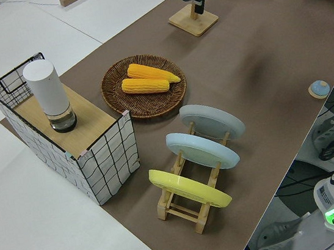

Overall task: Slide drawer open with right arm
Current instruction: 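Lift the right arm and swing the right gripper toward the drawer unit, then reach the right gripper forward to the black drawer handle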

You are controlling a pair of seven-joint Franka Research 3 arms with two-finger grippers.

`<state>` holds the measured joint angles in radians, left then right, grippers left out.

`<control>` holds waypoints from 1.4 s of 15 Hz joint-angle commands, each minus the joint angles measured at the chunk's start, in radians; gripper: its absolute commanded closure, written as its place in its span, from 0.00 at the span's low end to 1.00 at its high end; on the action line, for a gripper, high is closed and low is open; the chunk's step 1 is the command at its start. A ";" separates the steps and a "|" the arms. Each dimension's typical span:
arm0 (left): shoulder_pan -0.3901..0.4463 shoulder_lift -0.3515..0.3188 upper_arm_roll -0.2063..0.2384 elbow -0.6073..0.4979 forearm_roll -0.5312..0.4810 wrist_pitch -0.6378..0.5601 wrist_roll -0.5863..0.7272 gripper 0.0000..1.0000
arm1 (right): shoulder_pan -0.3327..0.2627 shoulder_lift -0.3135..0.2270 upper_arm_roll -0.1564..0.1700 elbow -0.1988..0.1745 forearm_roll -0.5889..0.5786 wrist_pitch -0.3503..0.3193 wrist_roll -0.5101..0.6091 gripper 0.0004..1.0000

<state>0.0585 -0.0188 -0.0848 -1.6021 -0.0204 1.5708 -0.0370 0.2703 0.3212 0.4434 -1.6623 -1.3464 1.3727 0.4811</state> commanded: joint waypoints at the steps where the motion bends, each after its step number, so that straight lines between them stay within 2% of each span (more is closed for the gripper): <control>1: -0.006 -0.007 0.004 0.001 0.013 -0.005 0.006 0.00 | 0.000 0.038 0.005 0.006 -0.074 -0.030 0.028 0.02; 4: -0.005 -0.007 0.004 0.001 0.013 -0.006 0.005 0.00 | 0.001 0.058 0.005 0.006 -0.102 -0.034 0.062 0.02; 11: -0.006 -0.007 0.004 0.001 0.013 -0.005 0.005 0.00 | 0.001 0.085 -0.020 -0.001 -0.165 -0.050 0.103 0.02; 14: -0.006 -0.007 0.004 0.001 0.013 -0.005 0.006 0.00 | 0.000 0.090 -0.025 -0.001 -0.183 -0.046 0.105 0.02; 17: -0.005 -0.007 0.004 0.001 0.013 -0.005 0.006 0.00 | 0.000 0.091 -0.045 0.001 -0.191 -0.038 0.105 0.02; 21: -0.005 -0.007 0.002 0.001 0.013 -0.006 0.006 0.00 | -0.003 0.096 -0.048 0.004 -0.195 -0.027 0.105 0.02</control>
<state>0.0585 -0.0188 -0.0850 -1.6021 -0.0204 1.5708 -0.0370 0.2704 0.4045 0.3955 -1.6621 -1.5104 1.3389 0.5654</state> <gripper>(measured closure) 0.000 0.018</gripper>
